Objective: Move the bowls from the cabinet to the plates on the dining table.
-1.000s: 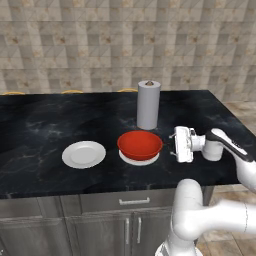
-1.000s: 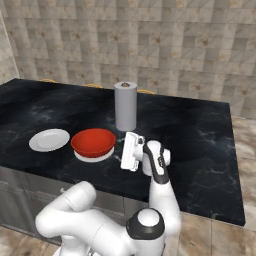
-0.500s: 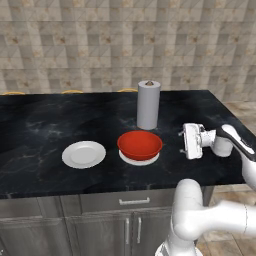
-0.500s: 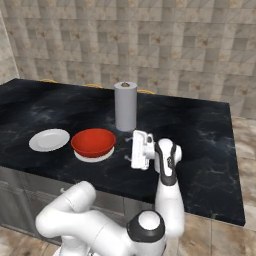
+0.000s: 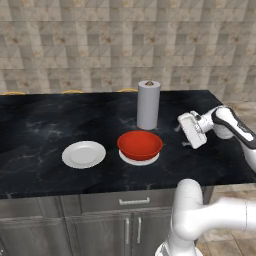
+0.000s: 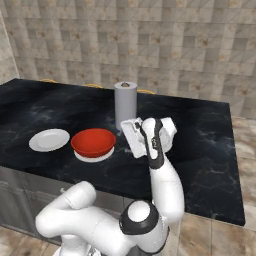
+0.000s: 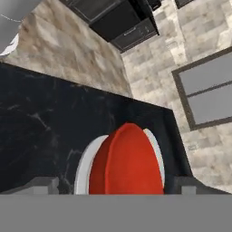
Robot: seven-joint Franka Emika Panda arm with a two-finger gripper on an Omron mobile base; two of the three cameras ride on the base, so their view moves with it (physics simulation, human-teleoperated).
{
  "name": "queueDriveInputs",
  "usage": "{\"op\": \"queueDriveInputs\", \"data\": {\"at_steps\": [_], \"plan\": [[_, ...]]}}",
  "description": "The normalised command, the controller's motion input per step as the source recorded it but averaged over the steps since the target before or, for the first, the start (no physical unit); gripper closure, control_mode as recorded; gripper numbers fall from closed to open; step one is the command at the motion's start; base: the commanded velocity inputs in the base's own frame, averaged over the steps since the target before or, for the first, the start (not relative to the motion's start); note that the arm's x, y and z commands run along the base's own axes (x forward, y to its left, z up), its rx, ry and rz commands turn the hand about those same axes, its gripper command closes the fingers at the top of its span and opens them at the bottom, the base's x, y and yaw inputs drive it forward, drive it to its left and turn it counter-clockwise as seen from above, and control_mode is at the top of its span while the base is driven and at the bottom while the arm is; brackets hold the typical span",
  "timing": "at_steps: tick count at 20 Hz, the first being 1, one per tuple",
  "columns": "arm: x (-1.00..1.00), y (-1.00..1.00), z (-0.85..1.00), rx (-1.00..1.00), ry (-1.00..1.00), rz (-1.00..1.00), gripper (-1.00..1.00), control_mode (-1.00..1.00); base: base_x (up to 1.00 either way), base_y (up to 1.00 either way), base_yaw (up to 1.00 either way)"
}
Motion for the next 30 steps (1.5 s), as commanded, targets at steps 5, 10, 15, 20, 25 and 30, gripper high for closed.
{"op": "queueDriveInputs", "data": {"at_steps": [5, 10, 15, 20, 25, 30], "plan": [[-0.49, 0.00, 0.22, -0.59, -0.30, 0.10, -1.00, -1.00, 0.00, 0.00, 0.00], [-0.42, 0.00, 0.07, -0.63, -0.31, 0.06, -1.00, -1.00, 0.00, 0.00, 0.00], [-0.44, 0.00, 0.28, -0.52, -0.30, 0.04, -1.00, -1.00, 0.00, 0.00, 0.00], [-0.48, 0.00, 0.32, -0.39, -0.26, 0.03, -1.00, -1.00, 0.00, 0.00, 0.00], [-0.61, 0.00, 0.13, -0.32, -0.25, 0.03, -1.00, -1.00, 0.00, 0.00, 0.00], [-0.60, -0.07, 0.19, -0.21, -0.21, 0.03, -1.00, -1.00, 0.00, 0.00, 0.00]]}}
